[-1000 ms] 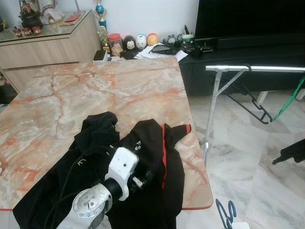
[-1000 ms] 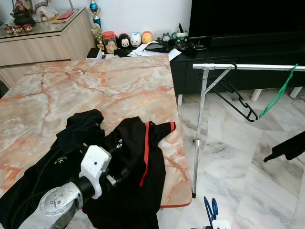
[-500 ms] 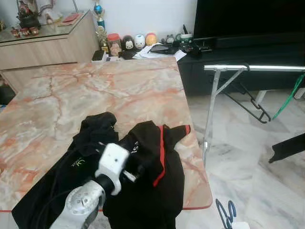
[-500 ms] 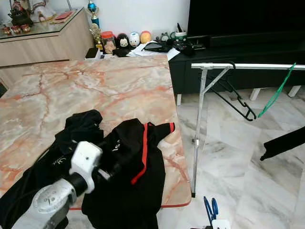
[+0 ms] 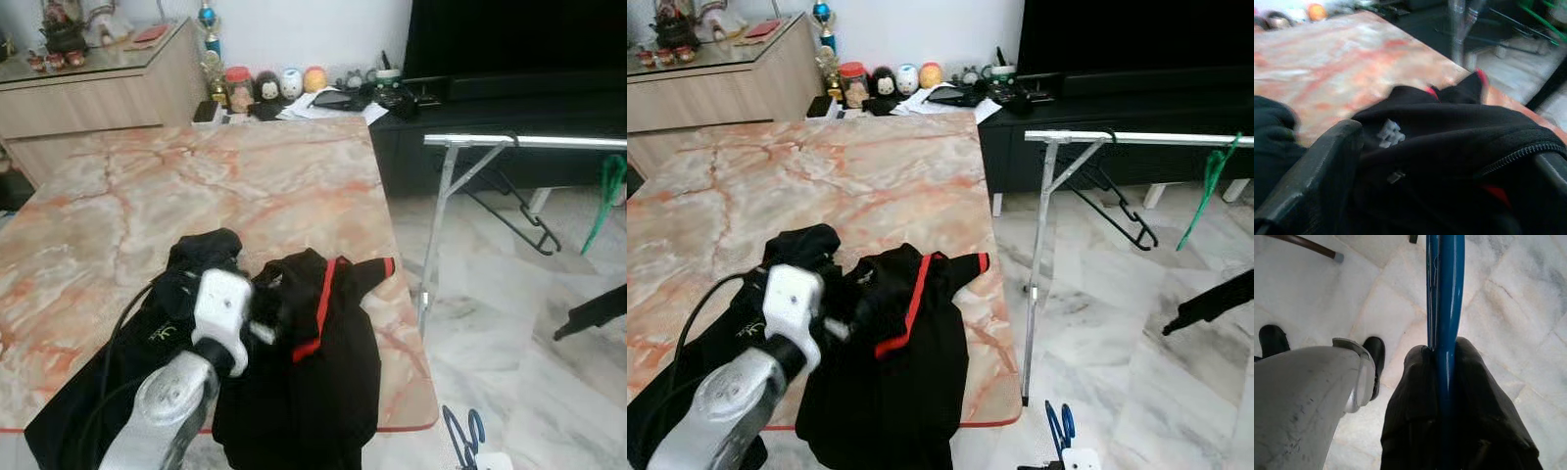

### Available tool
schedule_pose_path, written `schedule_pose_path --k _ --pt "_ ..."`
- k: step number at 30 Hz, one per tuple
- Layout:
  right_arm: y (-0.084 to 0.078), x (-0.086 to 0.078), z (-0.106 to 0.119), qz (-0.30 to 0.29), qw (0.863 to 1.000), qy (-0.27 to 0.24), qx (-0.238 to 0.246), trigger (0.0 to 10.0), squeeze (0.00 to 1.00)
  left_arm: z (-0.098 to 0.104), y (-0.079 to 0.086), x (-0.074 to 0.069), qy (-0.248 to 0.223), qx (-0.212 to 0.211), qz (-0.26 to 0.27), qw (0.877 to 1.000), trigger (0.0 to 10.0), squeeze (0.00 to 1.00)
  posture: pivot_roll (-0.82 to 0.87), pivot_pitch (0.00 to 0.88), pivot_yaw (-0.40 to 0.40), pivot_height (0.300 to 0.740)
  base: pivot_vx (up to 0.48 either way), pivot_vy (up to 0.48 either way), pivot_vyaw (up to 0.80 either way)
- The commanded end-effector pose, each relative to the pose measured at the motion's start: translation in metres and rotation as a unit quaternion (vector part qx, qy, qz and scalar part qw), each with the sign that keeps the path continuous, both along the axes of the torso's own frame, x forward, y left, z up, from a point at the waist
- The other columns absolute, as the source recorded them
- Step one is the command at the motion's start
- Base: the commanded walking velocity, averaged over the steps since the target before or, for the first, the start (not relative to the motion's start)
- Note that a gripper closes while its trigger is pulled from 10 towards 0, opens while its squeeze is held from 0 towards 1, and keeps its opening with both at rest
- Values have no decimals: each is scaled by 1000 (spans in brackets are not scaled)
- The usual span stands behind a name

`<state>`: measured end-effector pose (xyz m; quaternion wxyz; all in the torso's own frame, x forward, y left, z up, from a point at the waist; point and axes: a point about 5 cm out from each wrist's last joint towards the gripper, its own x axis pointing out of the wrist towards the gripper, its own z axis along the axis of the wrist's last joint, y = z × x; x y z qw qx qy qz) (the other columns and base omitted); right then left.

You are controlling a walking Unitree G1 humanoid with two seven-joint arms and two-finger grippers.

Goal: Hang hanger

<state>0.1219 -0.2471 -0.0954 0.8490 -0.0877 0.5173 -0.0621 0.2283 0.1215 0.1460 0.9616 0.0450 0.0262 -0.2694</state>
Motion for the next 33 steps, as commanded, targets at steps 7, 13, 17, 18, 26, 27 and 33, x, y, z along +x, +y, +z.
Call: schedule_pose_path --k 7,13,17,18,26,27,33 --pt "3 1 0 4 1000 0 3 10000 0 -5 10 -12 10 35 -31 999 10000 0 -62 0 63 732 0 0 0" --pt "3 1 -1 3 1000 -1 4 10000 0 -27 16 -13 3 4 97 995 10000 0 -65 0 66 732 0 0 0" --pt "3 1 0 5 1000 -1 3 10000 0 -33 13 -21 21 -2 87 996 10000 0 -70 0 67 732 0 0 0" --pt "3 1 0 5 1000 -1 3 10000 0 -33 13 -21 21 -2 87 996 10000 0 -70 0 67 732 0 0 0" --pt "1 2 0 11 1000 0 1 10000 0 -32 31 -46 13 -14 126 992 10000 0 -51 0 61 732 0 0 0" --pt "1 2 0 11 1000 0 0 10000 0 -33 33 -49 14 -24 137 990 10000 0 -51 0 61 732 0 0 0" --pt "0 3 1 13 1000 0 -1 10000 0 -33 32 -62 15 -39 153 987 10000 0 -42 0 54 732 0 0 0"
